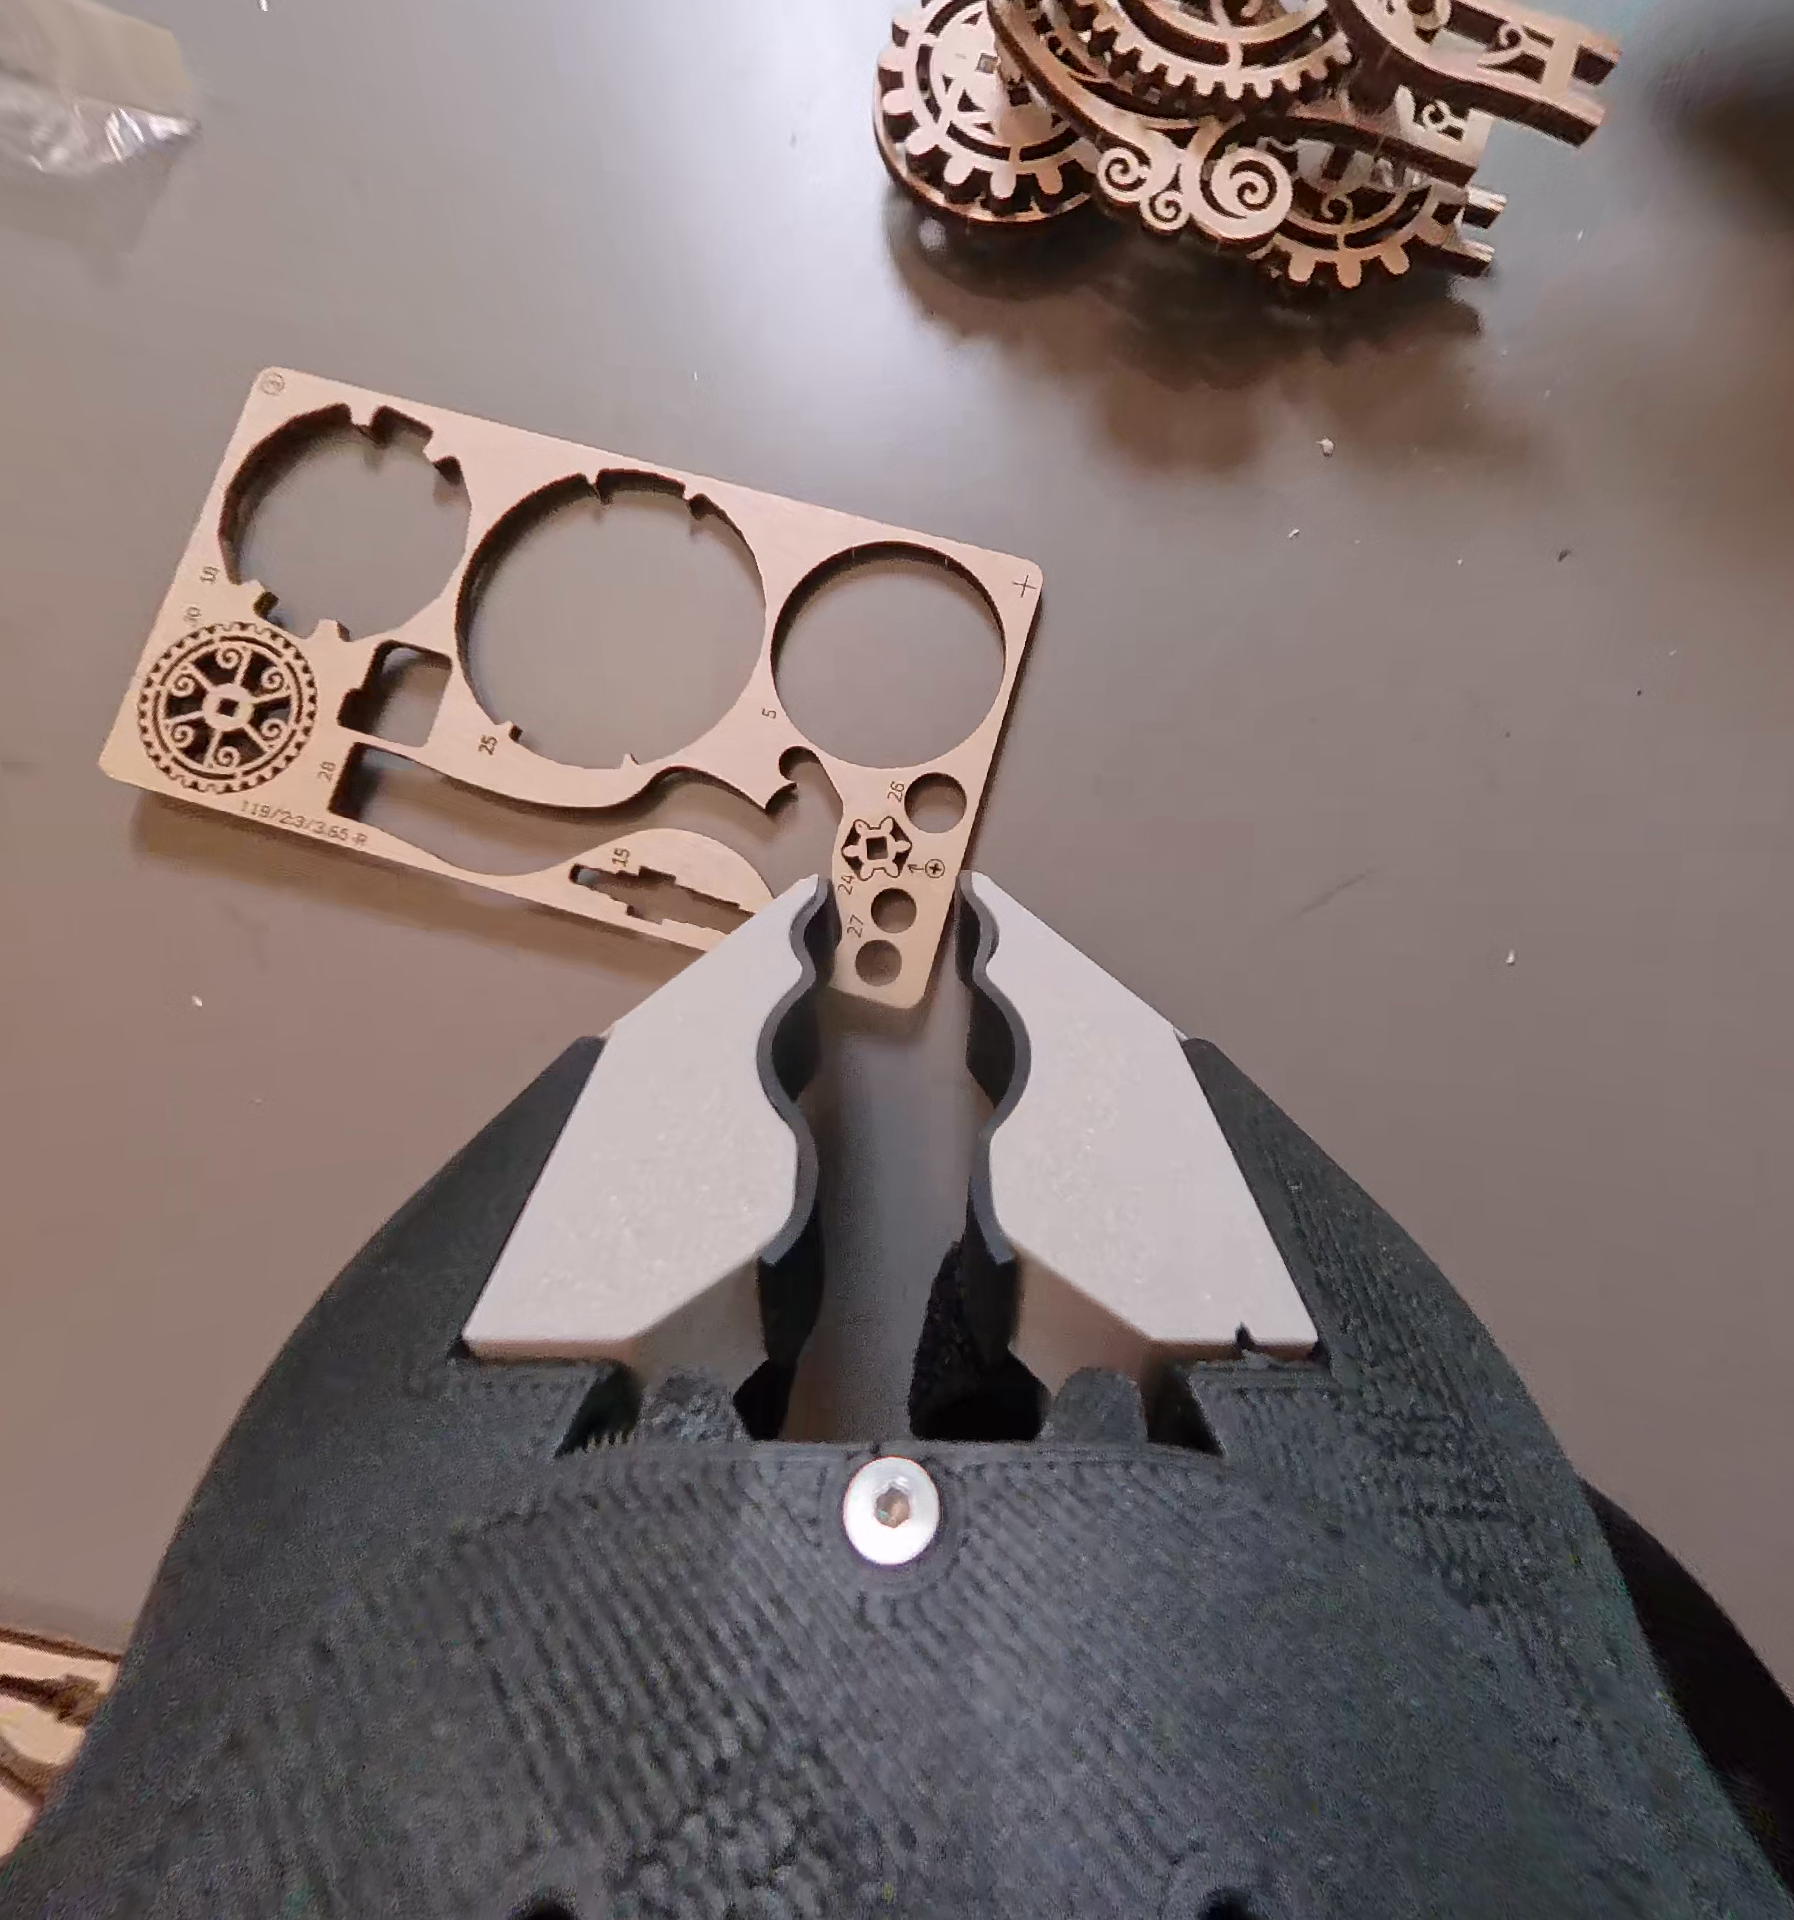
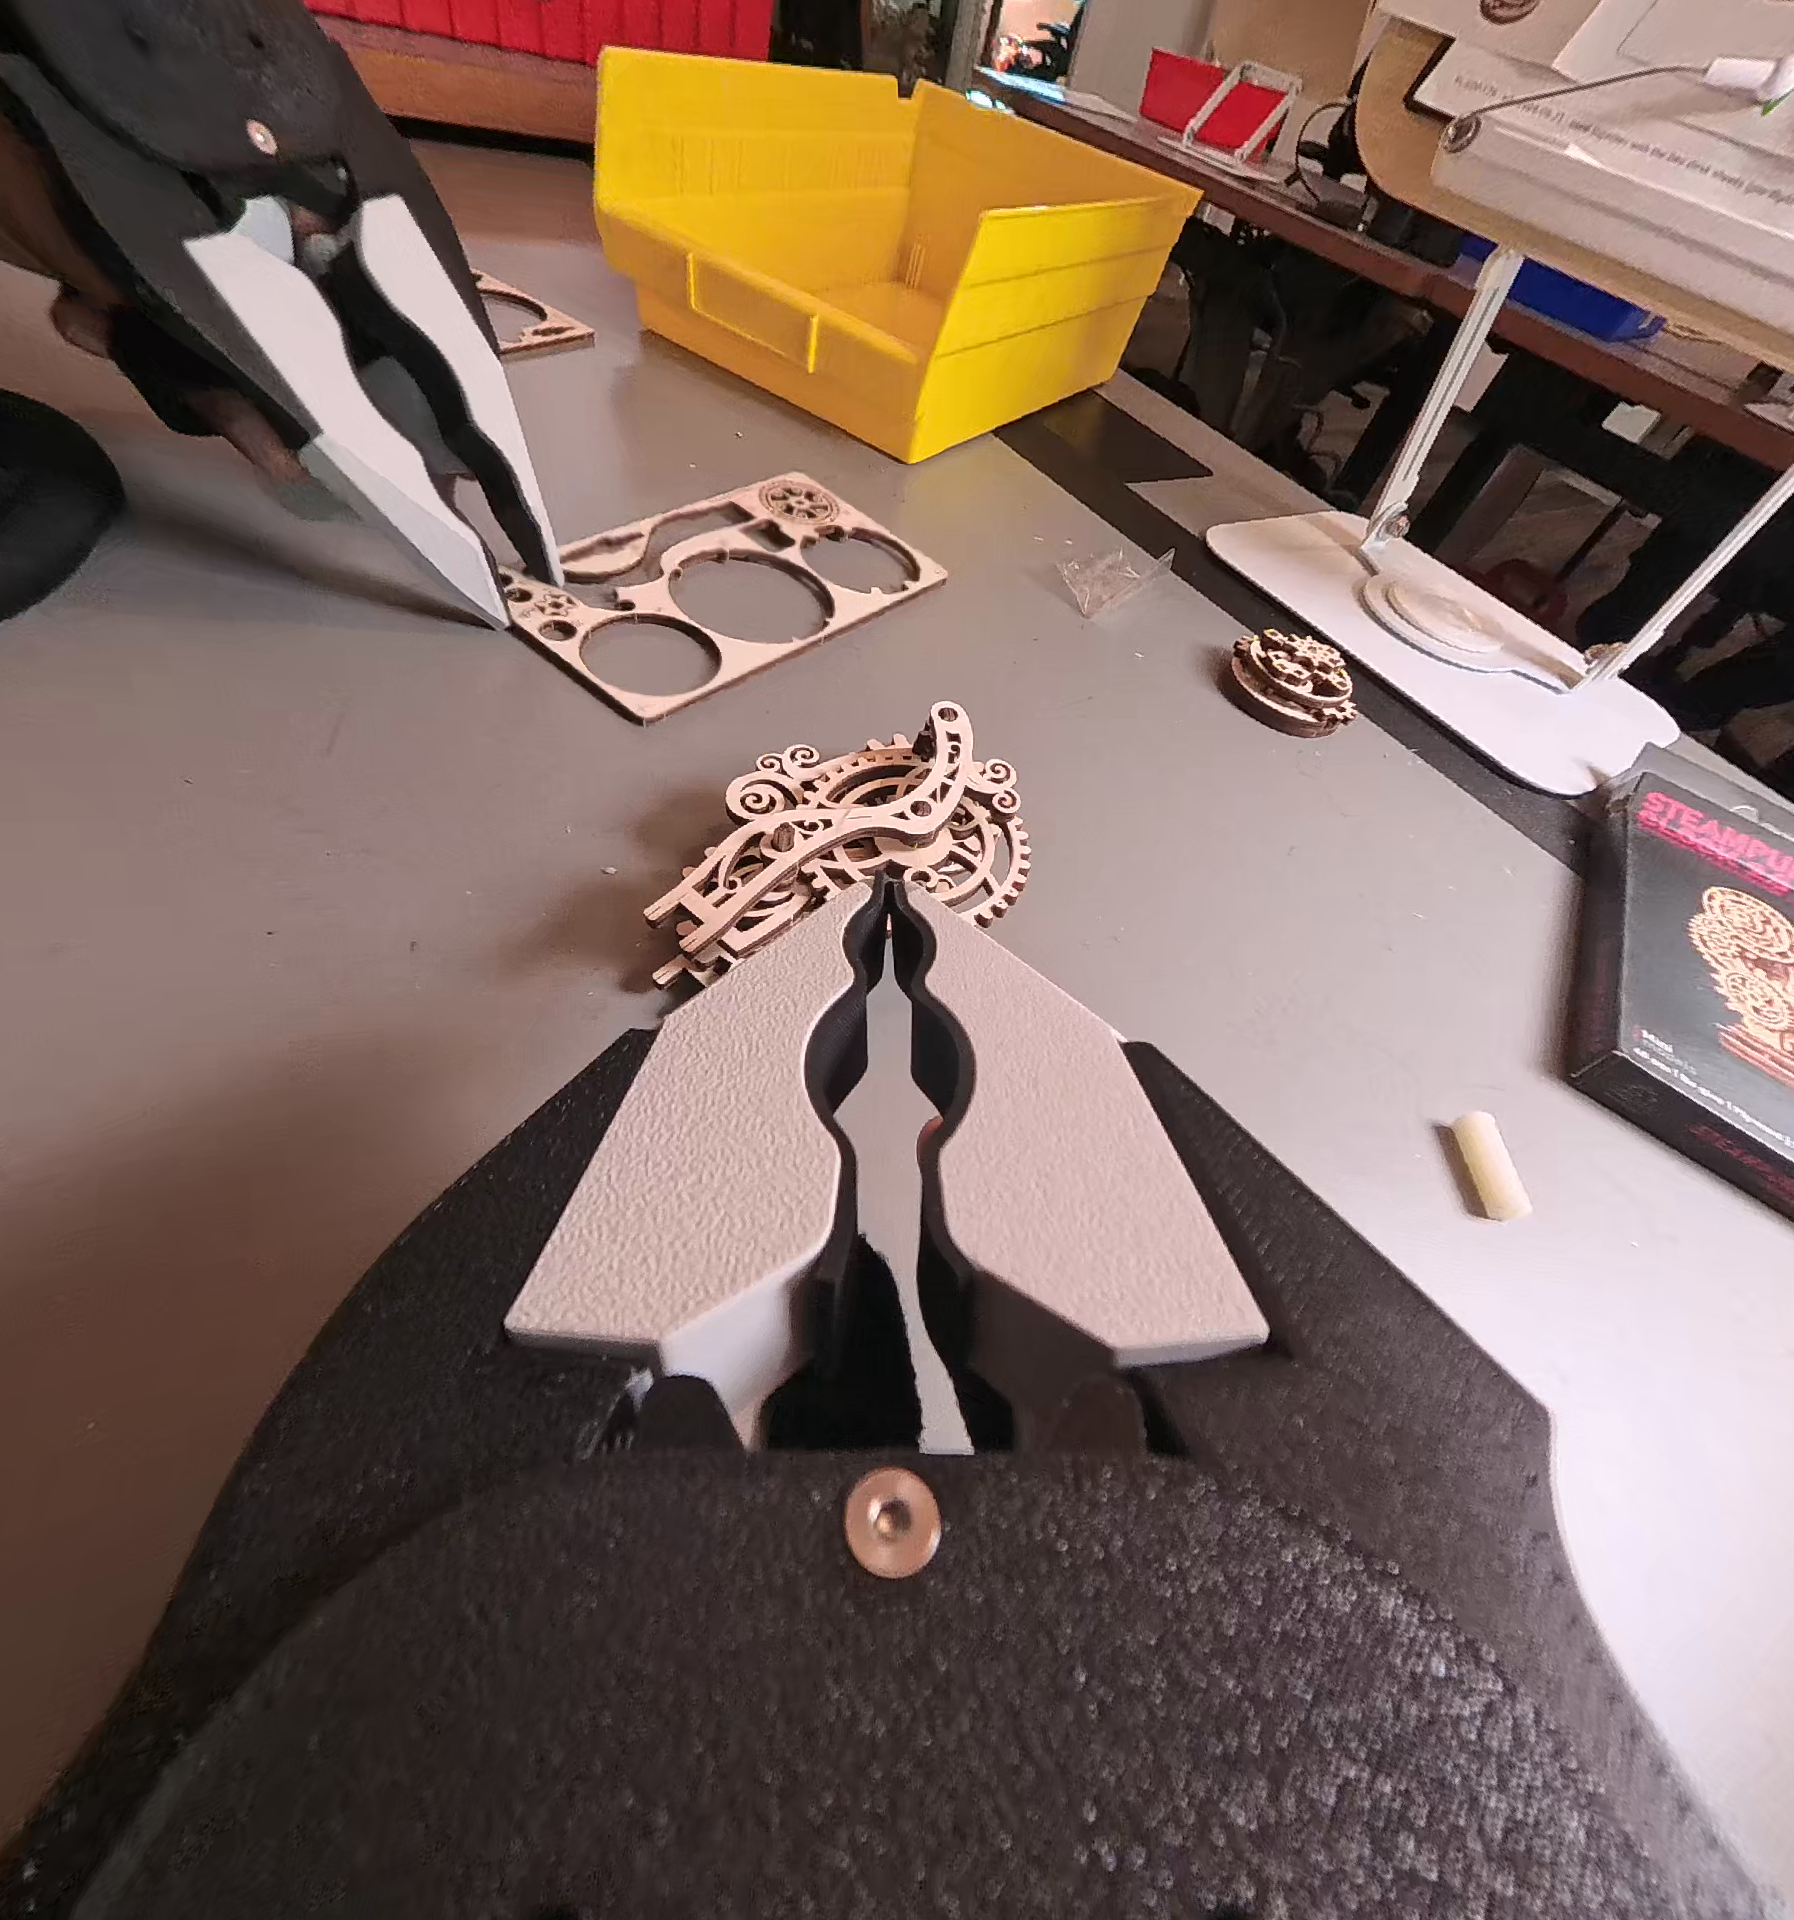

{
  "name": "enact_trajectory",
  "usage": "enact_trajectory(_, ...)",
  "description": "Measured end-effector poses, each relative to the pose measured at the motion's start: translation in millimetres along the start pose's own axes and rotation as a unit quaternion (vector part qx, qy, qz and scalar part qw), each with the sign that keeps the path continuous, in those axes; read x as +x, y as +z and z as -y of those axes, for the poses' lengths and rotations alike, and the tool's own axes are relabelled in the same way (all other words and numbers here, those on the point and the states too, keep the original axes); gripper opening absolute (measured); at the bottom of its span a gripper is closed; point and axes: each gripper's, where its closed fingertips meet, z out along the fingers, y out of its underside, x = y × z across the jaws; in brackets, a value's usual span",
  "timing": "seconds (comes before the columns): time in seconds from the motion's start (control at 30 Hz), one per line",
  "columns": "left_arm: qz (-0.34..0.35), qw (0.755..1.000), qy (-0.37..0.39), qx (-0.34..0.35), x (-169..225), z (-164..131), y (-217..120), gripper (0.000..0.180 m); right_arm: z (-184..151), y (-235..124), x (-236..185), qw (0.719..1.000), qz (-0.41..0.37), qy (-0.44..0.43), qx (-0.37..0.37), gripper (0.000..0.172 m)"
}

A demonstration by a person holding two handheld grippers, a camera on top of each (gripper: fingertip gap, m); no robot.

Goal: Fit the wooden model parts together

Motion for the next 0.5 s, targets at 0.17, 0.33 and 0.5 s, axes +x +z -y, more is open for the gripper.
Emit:
enact_trajectory(0.17, 0.066, 0.993, 0.091, 0.028, -1.8, 5.1, -0.8, 0.021, -0.3, -0.3, 2.9, 1.000, -0.001, 0.008, 0.001, 0.000)
enact_trajectory(0.33, 0.164, 0.970, 0.167, 0.061, -12.3, 16.9, -7.0, 0.021, 0.7, -1.3, 6.0, 1.000, 0.000, 0.019, 0.007, 0.000)
enact_trajectory(0.5, 0.237, 0.945, 0.213, 0.076, -17.2, 33.5, -16.4, 0.021, 0.8, -1.7, 5.2, 1.000, 0.003, 0.017, 0.007, 0.000)
